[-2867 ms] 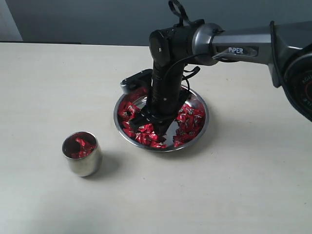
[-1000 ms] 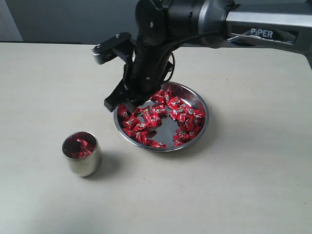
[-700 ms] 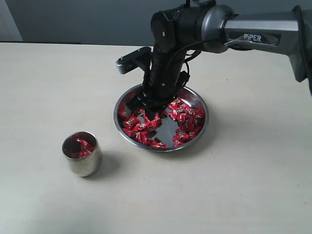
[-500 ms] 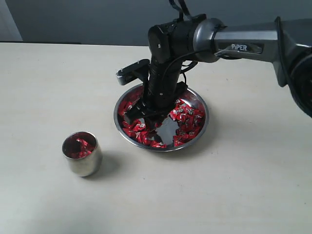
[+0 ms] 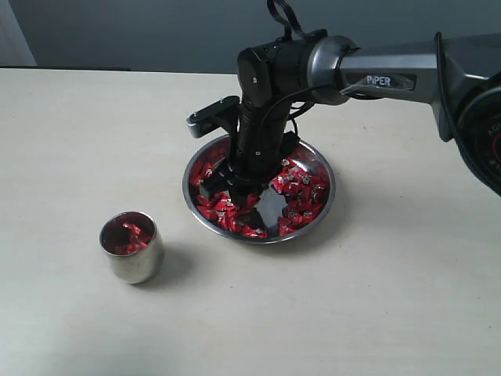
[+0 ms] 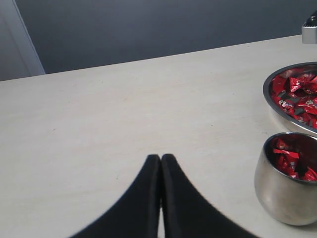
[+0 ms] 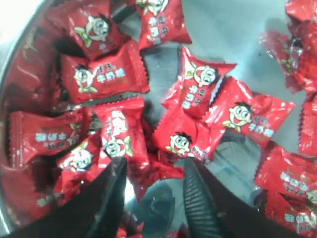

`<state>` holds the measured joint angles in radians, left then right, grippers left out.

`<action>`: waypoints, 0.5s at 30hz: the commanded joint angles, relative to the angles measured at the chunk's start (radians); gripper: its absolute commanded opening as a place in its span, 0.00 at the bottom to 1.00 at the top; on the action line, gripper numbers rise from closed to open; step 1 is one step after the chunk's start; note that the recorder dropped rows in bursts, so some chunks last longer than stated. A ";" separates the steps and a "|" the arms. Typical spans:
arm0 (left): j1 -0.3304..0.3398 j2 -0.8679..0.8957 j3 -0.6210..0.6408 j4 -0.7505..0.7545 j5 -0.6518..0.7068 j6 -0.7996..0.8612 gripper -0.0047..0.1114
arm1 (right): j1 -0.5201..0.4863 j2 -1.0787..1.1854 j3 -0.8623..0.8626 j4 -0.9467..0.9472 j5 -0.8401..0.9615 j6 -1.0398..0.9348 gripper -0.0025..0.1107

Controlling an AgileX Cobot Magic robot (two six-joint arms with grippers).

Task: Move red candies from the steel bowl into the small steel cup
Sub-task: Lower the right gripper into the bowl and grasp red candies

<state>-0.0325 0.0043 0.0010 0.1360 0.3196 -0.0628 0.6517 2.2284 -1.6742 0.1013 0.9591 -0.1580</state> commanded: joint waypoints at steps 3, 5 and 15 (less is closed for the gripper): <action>0.003 -0.004 -0.001 -0.001 -0.009 -0.005 0.04 | -0.004 -0.002 0.000 -0.044 0.038 0.000 0.49; 0.003 -0.004 -0.001 -0.001 -0.009 -0.005 0.04 | -0.004 -0.002 0.000 -0.044 0.024 0.000 0.49; 0.003 -0.004 -0.001 -0.001 -0.009 -0.005 0.04 | -0.004 -0.002 0.000 -0.037 0.023 0.000 0.49</action>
<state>-0.0325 0.0043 0.0010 0.1360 0.3196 -0.0628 0.6517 2.2284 -1.6742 0.0673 0.9796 -0.1580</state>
